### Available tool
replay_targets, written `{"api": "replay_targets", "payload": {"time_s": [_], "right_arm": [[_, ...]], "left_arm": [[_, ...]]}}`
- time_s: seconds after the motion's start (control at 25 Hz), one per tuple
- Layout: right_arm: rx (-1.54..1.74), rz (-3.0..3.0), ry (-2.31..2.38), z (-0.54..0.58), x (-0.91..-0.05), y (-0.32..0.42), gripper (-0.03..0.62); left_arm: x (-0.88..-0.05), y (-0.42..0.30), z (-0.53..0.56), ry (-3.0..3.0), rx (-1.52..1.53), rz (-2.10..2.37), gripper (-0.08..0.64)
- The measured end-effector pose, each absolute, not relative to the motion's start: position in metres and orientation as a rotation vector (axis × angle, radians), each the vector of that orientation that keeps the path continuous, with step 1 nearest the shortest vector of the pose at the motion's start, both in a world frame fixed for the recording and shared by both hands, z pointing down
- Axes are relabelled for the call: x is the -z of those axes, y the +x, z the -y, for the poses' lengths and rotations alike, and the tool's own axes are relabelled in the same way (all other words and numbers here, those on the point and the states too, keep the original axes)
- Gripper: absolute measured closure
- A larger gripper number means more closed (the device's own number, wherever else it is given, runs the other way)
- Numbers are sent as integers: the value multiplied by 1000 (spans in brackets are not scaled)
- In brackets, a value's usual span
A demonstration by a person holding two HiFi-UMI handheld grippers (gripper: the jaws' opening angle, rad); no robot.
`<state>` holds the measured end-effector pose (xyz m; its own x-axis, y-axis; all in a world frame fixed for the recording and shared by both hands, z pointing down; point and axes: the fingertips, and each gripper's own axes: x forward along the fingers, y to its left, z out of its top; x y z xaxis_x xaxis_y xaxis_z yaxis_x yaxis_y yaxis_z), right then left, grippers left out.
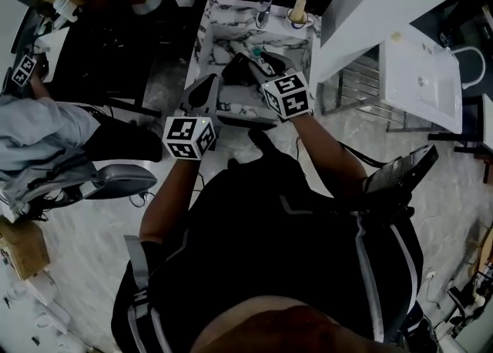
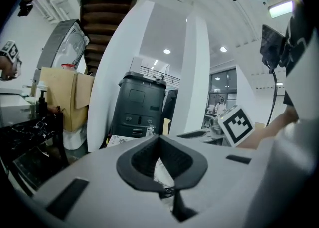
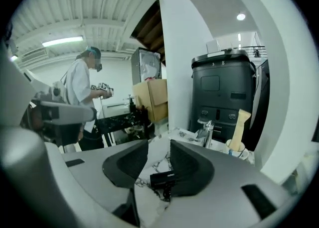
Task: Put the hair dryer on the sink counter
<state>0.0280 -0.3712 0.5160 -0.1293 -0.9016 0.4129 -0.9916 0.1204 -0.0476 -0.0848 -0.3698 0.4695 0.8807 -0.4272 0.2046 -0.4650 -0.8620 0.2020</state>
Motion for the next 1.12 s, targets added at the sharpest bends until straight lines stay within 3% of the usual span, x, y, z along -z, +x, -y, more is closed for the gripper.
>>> {"api": "replay_targets", "payload": {"time_s": [0.44, 1.12], "right_arm": [[-272, 2022, 2181, 292, -405, 31, 486], [-128, 2076, 2306, 231, -328, 52, 523]], "left_arm": [[-410, -91, 353, 2947, -92, 563, 555], [-344, -91, 325, 2965, 31, 676, 555]]}}
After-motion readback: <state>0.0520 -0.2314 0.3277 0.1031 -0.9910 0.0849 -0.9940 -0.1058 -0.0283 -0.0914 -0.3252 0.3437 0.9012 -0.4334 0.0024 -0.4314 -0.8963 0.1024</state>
